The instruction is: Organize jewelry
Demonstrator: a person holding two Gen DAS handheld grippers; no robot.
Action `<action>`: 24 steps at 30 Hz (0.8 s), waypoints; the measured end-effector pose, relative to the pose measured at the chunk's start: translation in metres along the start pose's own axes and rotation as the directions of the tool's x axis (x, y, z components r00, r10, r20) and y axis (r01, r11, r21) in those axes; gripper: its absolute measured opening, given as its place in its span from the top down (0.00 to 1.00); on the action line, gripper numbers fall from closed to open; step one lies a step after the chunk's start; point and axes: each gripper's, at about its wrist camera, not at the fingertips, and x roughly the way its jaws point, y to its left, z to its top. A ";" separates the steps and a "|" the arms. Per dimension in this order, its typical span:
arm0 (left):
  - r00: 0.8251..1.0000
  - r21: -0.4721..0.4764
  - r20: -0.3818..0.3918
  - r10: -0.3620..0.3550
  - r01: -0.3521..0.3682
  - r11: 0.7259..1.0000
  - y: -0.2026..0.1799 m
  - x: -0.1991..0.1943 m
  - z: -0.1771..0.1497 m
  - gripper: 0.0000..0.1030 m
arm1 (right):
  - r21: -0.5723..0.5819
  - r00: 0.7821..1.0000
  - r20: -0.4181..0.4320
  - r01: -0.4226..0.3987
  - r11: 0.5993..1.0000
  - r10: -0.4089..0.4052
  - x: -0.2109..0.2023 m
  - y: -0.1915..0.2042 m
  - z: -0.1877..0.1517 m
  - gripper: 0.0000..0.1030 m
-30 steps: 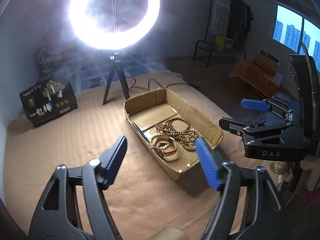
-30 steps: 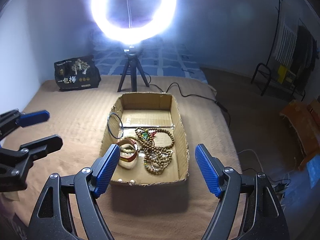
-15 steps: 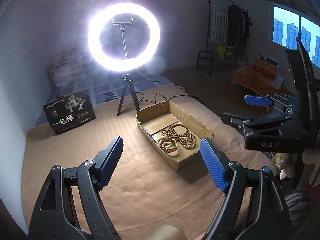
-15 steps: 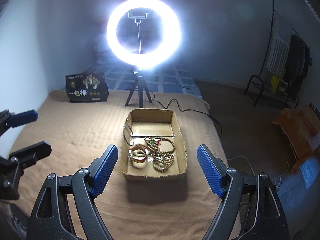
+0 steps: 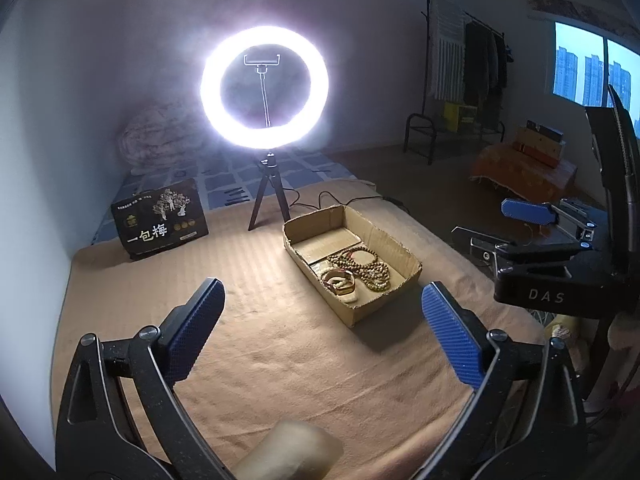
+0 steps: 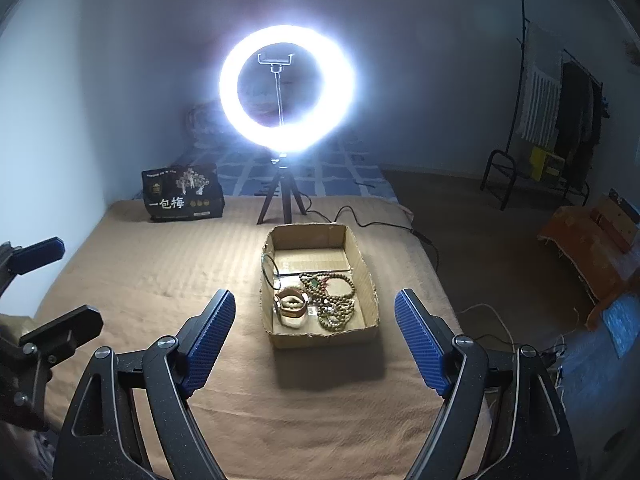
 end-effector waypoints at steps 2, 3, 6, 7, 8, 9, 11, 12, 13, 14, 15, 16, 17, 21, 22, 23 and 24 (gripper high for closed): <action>1.000 0.009 -0.010 0.010 -0.009 1.000 -0.001 0.003 -0.003 0.01 | -0.006 1.000 -0.003 0.006 1.000 -0.006 0.002 0.000 -0.003 0.20; 1.000 0.011 -0.020 0.012 -0.012 1.000 -0.001 0.005 -0.005 0.01 | -0.009 1.000 -0.005 0.012 1.000 -0.012 0.004 0.000 -0.005 0.20; 0.999 0.011 -0.044 0.018 -0.018 1.000 -0.002 0.009 -0.009 0.01 | -0.008 1.000 -0.009 0.016 1.000 -0.016 0.007 0.001 -0.008 0.20; 0.999 0.012 -0.049 0.024 -0.023 1.000 -0.001 0.010 -0.010 0.01 | -0.007 1.000 -0.008 0.019 1.000 -0.019 0.008 0.001 -0.008 0.20; 0.998 0.013 -0.053 0.030 -0.030 0.999 -0.001 0.011 -0.010 0.01 | -0.006 1.000 -0.005 0.022 1.000 -0.022 0.008 0.001 -0.008 0.20; 0.998 0.012 -0.055 0.034 -0.033 0.999 0.000 0.012 -0.011 0.01 | -0.006 1.000 -0.002 0.026 1.000 -0.026 0.008 0.001 -0.008 0.20; 0.998 0.001 -0.060 0.035 -0.035 0.999 0.001 0.013 -0.012 0.01 | -0.004 1.000 0.002 0.029 1.000 -0.029 0.008 0.002 -0.008 0.20; 0.997 -0.004 -0.063 0.033 -0.033 0.999 0.002 0.013 -0.013 0.01 | -0.002 1.000 -0.001 0.025 1.000 -0.025 0.009 0.002 -0.008 0.20; 0.997 -0.007 -0.066 0.031 -0.031 0.999 0.003 0.014 -0.012 0.01 | 0.000 1.000 -0.004 0.024 1.000 -0.024 0.009 0.003 -0.008 0.20; 0.997 -0.007 -0.068 0.030 -0.031 1.000 0.003 0.015 -0.012 0.01 | 0.000 1.000 -0.007 0.023 1.000 -0.023 0.009 0.003 -0.009 0.20; 0.997 -0.004 -0.070 0.032 -0.032 0.999 0.003 0.015 -0.013 0.01 | -0.001 1.000 -0.009 0.023 1.000 -0.023 0.009 0.003 -0.009 0.20; 0.997 0.001 -0.072 0.034 -0.034 0.999 0.002 0.015 -0.013 0.01 | -0.003 1.000 -0.009 0.023 1.000 -0.024 0.009 0.004 -0.009 0.20; 0.997 0.003 -0.073 0.034 -0.034 0.999 0.002 0.015 -0.014 0.01 | -0.006 1.000 -0.009 0.024 1.000 -0.025 0.009 0.004 -0.009 0.20; 0.997 0.004 -0.071 0.033 -0.033 0.999 0.001 0.015 -0.014 0.01 | -0.008 1.000 -0.003 0.027 1.000 -0.027 0.008 0.005 -0.009 0.20; 0.997 0.005 -0.070 0.033 -0.033 0.999 0.000 0.015 -0.014 0.01 | -0.007 1.000 -0.004 0.026 1.000 -0.026 0.008 0.005 -0.009 0.20; 0.997 0.006 -0.070 0.034 -0.034 0.999 0.000 0.016 -0.014 0.01 | -0.008 1.000 -0.005 0.025 1.000 -0.026 0.008 0.005 -0.009 0.20; 0.997 0.005 -0.072 0.033 -0.033 0.999 0.000 0.016 -0.014 0.01 | -0.008 1.000 -0.006 0.024 1.000 -0.024 0.008 0.005 -0.010 0.20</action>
